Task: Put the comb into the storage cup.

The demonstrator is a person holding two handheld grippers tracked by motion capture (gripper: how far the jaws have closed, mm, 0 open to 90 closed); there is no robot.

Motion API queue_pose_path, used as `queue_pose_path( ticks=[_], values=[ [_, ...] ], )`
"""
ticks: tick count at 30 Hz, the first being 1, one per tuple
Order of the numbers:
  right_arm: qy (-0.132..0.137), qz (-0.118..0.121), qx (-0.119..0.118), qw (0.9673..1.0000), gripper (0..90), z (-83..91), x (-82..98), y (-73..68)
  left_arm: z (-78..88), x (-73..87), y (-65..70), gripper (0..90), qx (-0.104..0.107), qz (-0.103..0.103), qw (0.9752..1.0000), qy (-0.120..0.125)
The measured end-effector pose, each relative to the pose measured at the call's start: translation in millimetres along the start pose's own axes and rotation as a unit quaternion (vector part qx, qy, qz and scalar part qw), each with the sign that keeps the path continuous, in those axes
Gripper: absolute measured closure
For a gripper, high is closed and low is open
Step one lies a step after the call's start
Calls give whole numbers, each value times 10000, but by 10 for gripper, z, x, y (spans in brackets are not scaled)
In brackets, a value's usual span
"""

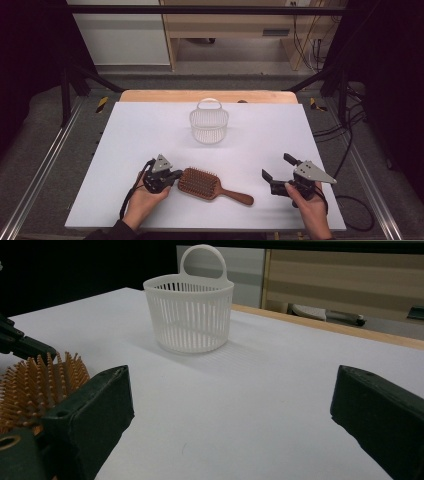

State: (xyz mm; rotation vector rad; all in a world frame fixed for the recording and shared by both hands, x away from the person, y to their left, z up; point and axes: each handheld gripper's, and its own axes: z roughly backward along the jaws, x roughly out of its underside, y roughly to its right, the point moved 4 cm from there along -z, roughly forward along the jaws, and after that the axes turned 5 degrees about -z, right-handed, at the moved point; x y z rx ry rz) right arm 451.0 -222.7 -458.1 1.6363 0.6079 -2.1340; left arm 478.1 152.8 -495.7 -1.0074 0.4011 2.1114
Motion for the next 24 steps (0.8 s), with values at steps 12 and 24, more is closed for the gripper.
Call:
queue_pose_path(
  ticks=[12, 24],
  values=[
    [-12, -12, 23, 10000, 39, 2, -1, 2, -102, -86, 170, 900, 137, -84, 9999, -11],
    [-41, -39, 9, 10000, 37, 2, 0, -1, -160, -132, 262, 900, 205, -97, 9997, 15]
  ],
)
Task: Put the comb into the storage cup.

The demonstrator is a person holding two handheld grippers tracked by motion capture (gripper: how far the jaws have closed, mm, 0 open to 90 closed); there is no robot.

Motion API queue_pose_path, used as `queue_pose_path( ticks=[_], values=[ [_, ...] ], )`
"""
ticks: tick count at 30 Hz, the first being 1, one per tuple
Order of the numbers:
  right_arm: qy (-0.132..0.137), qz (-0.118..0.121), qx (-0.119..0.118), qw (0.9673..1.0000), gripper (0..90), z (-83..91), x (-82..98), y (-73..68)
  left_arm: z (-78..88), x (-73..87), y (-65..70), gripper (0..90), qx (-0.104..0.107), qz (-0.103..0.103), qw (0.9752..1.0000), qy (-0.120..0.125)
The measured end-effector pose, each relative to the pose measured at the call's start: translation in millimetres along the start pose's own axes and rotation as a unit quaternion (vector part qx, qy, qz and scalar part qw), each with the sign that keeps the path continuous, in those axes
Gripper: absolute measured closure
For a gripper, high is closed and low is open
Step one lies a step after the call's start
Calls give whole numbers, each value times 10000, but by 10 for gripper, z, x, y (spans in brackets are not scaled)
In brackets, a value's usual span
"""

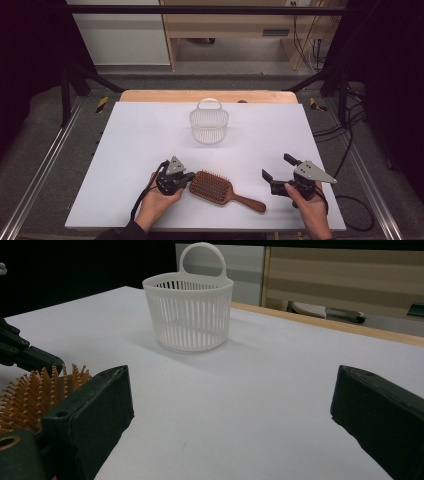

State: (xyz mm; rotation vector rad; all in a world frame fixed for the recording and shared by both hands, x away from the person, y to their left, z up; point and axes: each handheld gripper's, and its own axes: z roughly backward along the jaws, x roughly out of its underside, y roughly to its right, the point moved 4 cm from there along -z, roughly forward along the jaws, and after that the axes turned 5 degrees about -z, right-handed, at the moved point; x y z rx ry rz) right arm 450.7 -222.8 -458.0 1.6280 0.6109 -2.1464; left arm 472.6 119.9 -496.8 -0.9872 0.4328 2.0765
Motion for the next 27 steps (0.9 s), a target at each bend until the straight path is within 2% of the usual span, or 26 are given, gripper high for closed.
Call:
queue_pose_path(
  ticks=[4, 5, 6, 7, 10, 11, 12, 13, 14, 15, 16, 17, 18, 19, 22, 24, 25, 26, 27],
  values=[
    [1, -1, 4, 10000, 37, 0, -1, -2, 6, 13, -14, 900, 10, 39, 10000, 49],
    [-1, 0, 8, 10000, 37, 2, -1, -3, 34, 26, -41, 900, -73, 55, 9998, 164],
    [-1, 0, 8, 10000, 37, 2, -1, -3, 34, 26, -41, 900, -73, 55, 9998, 164],
    [-18, 5, 0, 10000, 37, 3, 1, -5, 94, 42, -83, 900, -225, 45, 9992, 330],
    [-90, 61, -57, 9999, 40, 0, 4, -21, 254, 90, -171, 900, -503, 109, 9963, 685],
    [-106, 91, -70, 9999, 41, -1, 3, -28, 319, 115, -203, 900, -615, 99, 9951, 772],
    [-124, 107, -84, 9998, 41, -3, 3, -37, 319, 115, -203, 900, -615, 99, 9951, 772],
    [-142, 99, -93, 9998, 42, -7, 3, -50, 449, 158, -269, 900, -807, 116, 9923, 935],
    [-158, 120, -100, 9998, 46, -12, 3, -59, 449, 158, -269, 900, -807, 116, 9923, 935],
    [-158, 120, -100, 9998, 46, -12, 3, -59, 520, 169, -305, 900, -858, 154, 9908, 1036],
    [-191, 144, -109, 9997, 56, -26, 5, -78, 667, 179, -380, 900, -1039, 222, 9868, 1223],
    [-210, 156, -125, 9996, 58, -32, 6, -92, 733, 184, -407, 900, -1116, 223, 9851, 1292],
    [-229, 164, -134, 9995, 59, -37, 6, -107, 733, 184, -407, 900, -1116, 223, 9851, 1292],
    [-260, 162, -148, 9994, 62, -38, 6, -124, 854, 209, -455, 900, -1292, 227, 9812, 1413],
    [-367, 185, -247, 9988, 77, -49, -1, -179, 990, 274, -508, 897, -1494, 185, 9769, 1516],
    [-537, 191, -345, 9978, 87, -58, -5, -215, 1061, 324, -549, 820, -1609, 224, 9731, 1635],
    [-646, 209, -389, 9969, 87, -61, -6, -231, 1090, 348, -573, 770, -1637, 257, 9719, 1674],
    [-744, 218, -424, 9961, 87, -65, -9, -248, 1090, 348, -573, 708, -1637, 257, 9719, 1674],
    [-828, 216, -452, 9953, 89, -72, -11, -265, 1119, 373, -598, 635, -1710, 293, 9705, 1676]
  ],
)
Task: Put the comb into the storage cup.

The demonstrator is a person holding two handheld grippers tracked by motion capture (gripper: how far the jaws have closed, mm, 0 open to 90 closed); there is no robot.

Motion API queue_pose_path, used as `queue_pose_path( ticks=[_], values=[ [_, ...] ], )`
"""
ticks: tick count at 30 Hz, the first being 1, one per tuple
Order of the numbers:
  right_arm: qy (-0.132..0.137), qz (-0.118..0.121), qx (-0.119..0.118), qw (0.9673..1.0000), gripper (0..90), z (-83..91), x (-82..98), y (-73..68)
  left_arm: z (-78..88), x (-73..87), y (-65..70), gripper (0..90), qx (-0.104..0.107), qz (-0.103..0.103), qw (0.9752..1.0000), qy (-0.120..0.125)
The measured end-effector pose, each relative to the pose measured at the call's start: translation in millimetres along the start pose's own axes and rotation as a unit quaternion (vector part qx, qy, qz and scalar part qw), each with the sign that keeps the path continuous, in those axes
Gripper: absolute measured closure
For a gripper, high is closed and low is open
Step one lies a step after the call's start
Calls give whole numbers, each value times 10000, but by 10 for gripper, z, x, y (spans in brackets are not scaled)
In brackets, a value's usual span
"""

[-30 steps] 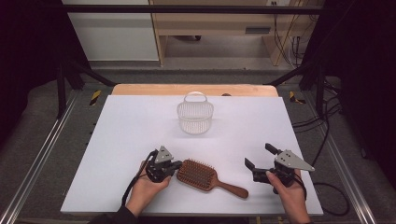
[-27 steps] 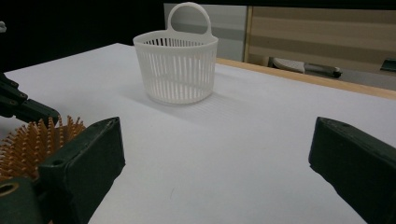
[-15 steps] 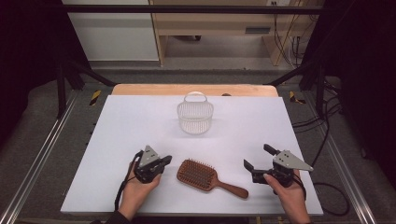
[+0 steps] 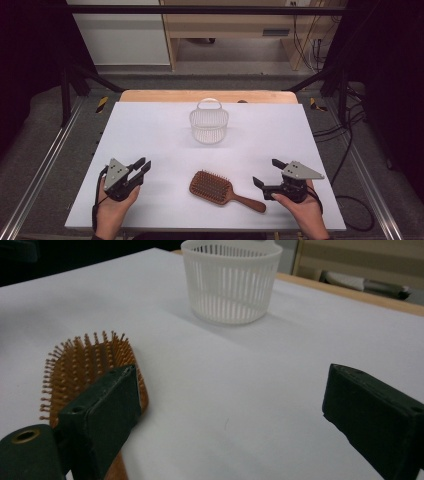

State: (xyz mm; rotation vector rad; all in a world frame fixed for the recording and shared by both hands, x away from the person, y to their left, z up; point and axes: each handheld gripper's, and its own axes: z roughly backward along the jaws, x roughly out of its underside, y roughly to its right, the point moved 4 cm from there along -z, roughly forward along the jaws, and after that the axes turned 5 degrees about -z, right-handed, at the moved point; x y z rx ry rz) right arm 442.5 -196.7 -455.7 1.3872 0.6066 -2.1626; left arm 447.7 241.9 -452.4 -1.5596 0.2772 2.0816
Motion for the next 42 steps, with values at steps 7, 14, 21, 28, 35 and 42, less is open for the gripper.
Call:
queue_pose_path(
  ticks=[7, 14, 21, 28, 35, 42],
  values=[
    [-513, 96, -138, 9985, 75, -73, -50, -120, 251, 72, -240, 144, -275, 402, 9984, 285],
    [-984, 349, -249, 9942, 85, -140, -100, -266, 284, 79, -342, 28, -339, 669, 9958, 516],
    [-1467, 631, -340, 9866, 90, -178, -140, -370, 295, 83, -388, 18, -360, 633, 9958, 558],
    [-2016, 971, -395, 9739, 95, -230, -115, -494, 296, 105, -425, 17, -388, 715, 9952, 535],
    [-2450, 1201, -559, 9604, 92, -316, -22, -601, 289, 103, -409, 17, -339, 686, 9957, 524],
    [-2655, 1215, -630, 9543, 117, -375, 43, -639, 284, 105, -403, 17, -319, 678, 9959, 503]
  ],
)
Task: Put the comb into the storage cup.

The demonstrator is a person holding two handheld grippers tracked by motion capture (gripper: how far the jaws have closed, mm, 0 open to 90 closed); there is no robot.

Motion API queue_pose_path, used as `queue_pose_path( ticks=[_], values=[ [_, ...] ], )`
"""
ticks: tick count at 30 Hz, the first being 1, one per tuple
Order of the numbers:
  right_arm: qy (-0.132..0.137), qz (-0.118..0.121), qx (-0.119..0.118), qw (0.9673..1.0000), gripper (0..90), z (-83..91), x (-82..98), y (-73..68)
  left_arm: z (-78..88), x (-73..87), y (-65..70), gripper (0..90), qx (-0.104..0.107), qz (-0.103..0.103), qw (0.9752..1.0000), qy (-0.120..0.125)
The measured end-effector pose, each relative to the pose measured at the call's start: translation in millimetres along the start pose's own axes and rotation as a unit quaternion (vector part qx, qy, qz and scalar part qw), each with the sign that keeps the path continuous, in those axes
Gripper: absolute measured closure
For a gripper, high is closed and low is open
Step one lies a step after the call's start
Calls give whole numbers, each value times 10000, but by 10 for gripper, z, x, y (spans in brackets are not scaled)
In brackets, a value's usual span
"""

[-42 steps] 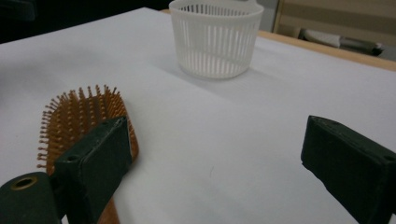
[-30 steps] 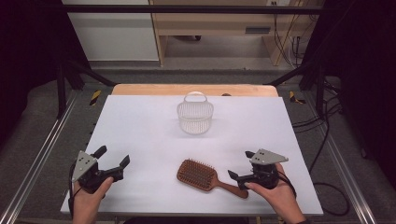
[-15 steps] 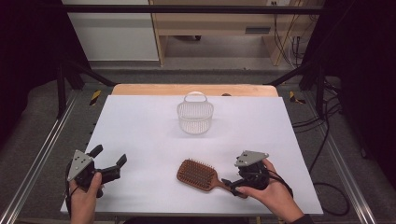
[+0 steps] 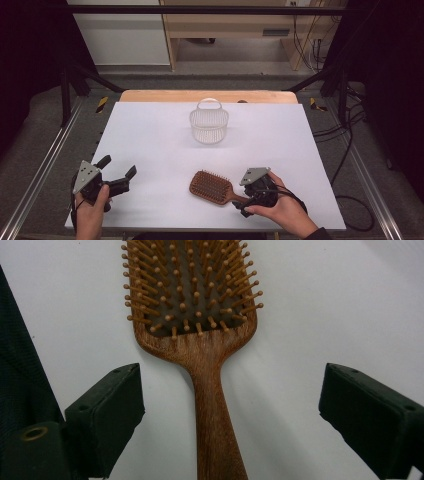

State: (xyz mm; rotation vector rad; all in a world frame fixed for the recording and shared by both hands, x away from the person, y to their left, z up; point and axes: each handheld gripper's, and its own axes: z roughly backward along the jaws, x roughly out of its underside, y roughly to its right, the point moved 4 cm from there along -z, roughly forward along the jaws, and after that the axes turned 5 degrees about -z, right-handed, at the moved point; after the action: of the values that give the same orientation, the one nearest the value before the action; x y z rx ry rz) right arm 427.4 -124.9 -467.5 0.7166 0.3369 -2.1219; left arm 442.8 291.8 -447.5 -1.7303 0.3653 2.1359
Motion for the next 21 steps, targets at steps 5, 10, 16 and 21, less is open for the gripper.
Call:
queue_pose_path(
  ticks=[5, 10, 16, 21],
  values=[
    [-182, 35, -79, 9998, 193, -33, -11, -7, -9, 5, 13, 17, 34, -14, 10000, -26],
    [-376, 15, -114, 9992, 285, -85, -24, -7, -14, 5, 23, 17, 60, -30, 10000, -25],
    [-601, 50, -202, 9980, 405, -155, -8, -11, -17, 6, 23, 17, 66, -39, 10000, -31],
    [-768, 90, -216, 9968, 487, -200, -2, -8, -18, 5, 28, 17, 73, -45, 10000, -29]
  ],
)
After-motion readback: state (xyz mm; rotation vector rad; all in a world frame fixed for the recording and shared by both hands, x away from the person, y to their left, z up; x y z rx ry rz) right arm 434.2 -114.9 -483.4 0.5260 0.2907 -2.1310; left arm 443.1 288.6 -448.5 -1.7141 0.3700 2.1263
